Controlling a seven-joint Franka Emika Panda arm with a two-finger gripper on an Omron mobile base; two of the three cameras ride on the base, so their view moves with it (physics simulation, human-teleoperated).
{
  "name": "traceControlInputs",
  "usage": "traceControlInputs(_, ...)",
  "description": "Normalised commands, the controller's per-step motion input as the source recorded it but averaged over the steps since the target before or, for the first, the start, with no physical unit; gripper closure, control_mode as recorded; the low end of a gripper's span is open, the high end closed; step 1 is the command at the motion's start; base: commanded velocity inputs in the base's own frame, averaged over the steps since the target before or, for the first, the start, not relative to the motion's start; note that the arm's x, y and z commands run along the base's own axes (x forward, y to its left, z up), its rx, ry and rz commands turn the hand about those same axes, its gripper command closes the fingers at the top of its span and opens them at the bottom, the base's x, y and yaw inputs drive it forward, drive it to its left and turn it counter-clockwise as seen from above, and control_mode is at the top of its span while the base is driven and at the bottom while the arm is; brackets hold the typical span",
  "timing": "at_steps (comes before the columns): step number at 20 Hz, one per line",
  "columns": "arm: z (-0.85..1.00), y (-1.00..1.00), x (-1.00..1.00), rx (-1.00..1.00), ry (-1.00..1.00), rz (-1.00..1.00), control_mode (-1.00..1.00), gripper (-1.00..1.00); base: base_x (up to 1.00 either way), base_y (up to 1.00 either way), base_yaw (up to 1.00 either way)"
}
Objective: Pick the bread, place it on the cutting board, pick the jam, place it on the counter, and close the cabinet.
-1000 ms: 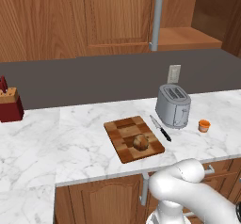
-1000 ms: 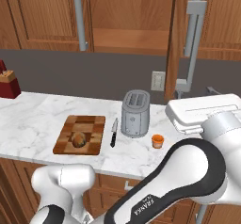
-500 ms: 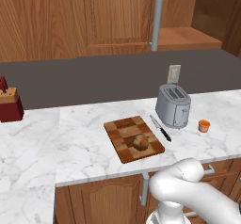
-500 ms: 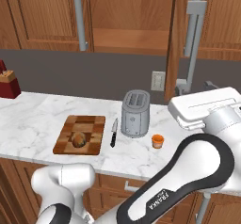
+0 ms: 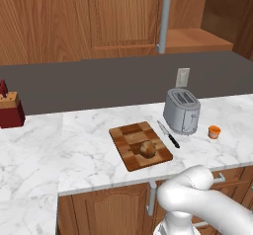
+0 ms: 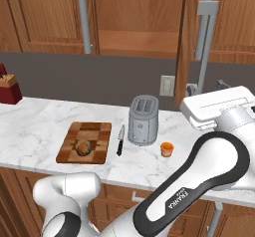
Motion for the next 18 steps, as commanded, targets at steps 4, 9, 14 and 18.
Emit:
traceControlInputs(4,0.0,0.0,0.03,0.03,0.0,0.04,-1.0,-1.0,0.0,0.0,0.0)
traceControlInputs(9,0.0,0.14,0.0,0.0,0.0,0.09,-1.0,-1.0,0.0,0.0,0.0)
traceControlInputs(14,0.0,0.42,0.04,0.0,0.0,0.09,-1.0,-1.0,0.0,0.0,0.0)
traceControlInputs(18,0.0,0.59,0.05,0.0,0.0,0.06,-1.0,-1.0,0.0,0.0,0.0)
